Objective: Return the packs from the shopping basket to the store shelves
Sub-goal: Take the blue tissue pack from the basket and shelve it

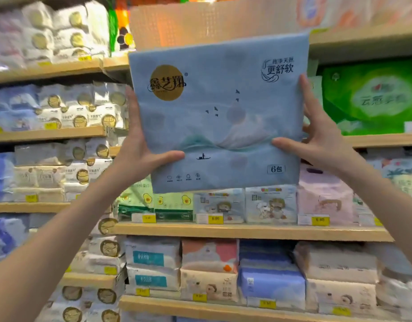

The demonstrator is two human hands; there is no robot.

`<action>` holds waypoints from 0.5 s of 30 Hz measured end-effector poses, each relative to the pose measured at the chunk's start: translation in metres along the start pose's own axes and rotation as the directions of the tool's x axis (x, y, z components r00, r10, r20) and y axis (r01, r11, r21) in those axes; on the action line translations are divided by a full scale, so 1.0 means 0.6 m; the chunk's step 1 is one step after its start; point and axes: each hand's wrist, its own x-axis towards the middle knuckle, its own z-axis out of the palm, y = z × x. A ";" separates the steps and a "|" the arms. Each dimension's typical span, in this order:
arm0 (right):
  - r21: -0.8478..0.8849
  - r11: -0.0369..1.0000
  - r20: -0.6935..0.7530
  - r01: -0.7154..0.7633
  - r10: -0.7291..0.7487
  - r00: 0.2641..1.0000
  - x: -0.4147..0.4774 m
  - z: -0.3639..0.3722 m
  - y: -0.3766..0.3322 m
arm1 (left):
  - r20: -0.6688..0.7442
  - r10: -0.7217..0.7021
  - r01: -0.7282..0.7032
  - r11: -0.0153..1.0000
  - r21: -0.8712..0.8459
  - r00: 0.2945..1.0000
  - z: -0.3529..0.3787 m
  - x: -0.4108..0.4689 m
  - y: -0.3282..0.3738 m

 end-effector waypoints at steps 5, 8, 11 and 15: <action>-0.093 0.992 -0.042 0.086 -0.090 0.995 0.078 -0.022 0.038 | -0.005 0.135 -0.134 0.987 0.087 0.991 0.013 0.094 -0.019; -0.141 0.983 -0.072 0.114 -0.125 0.989 0.127 -0.037 0.075 | -0.017 0.180 -0.177 0.979 0.099 0.984 0.033 0.145 -0.038; -0.205 0.969 -0.105 0.138 -0.161 0.981 0.170 -0.044 0.112 | -0.044 0.206 -0.199 0.970 0.139 0.978 0.052 0.195 -0.065; -0.265 0.948 -0.123 0.177 -0.215 0.969 0.212 -0.048 0.159 | -0.094 0.223 -0.202 0.959 0.196 0.970 0.078 0.240 -0.097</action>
